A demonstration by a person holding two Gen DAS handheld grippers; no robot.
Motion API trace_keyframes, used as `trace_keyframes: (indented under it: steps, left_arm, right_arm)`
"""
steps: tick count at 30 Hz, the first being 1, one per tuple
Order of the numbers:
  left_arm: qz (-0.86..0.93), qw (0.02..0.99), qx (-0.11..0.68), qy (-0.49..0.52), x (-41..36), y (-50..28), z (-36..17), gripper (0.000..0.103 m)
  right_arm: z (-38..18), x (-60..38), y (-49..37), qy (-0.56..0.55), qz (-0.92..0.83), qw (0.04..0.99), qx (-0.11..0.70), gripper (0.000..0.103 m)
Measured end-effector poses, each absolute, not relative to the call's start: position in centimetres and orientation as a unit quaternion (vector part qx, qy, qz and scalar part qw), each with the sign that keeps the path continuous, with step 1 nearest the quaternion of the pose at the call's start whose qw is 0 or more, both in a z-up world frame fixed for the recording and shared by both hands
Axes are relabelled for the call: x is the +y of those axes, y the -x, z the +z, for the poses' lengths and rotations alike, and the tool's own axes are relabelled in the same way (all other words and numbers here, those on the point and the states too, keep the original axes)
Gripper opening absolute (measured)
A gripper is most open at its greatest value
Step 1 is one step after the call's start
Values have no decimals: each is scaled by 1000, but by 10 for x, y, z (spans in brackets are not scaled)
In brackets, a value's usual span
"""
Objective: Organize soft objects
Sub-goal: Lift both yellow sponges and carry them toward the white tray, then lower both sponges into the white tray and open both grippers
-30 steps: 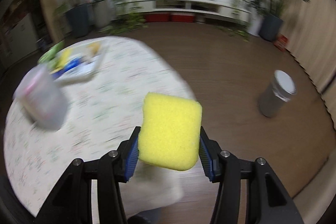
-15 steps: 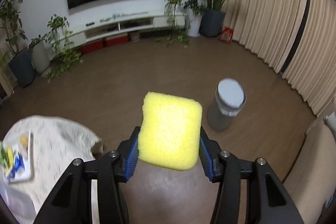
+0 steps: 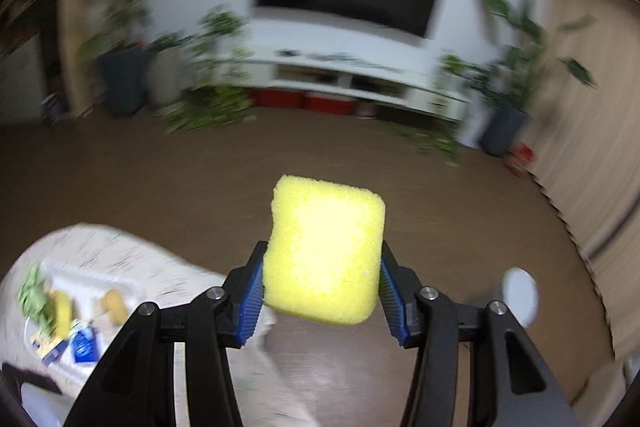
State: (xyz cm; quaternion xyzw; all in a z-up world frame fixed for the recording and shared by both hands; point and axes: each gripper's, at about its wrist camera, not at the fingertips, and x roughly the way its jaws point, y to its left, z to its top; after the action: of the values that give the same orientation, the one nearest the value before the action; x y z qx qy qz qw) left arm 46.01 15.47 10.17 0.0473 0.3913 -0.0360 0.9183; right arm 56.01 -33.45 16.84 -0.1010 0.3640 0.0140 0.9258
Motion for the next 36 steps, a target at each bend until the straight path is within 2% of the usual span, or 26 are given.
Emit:
trace_keyframes:
  steps: [8, 16, 31, 36]
  left_arm:
    - [-112, 897, 422, -60, 110, -454, 53, 41]
    - [-162, 886, 429, -69, 86, -432, 22, 41]
    - [-182, 875, 442, -82, 67, -430, -13, 41]
    - [-177, 879, 438, -67, 70, -430, -19, 45]
  right_arm:
    - [74, -213, -546, 182, 164, 876, 415, 54]
    - [23, -139, -524, 233, 254, 829, 439, 54]
    - [-15, -127, -524, 216, 274, 813, 467, 54]
    - [-15, -130, -524, 210, 275, 816, 463, 55]
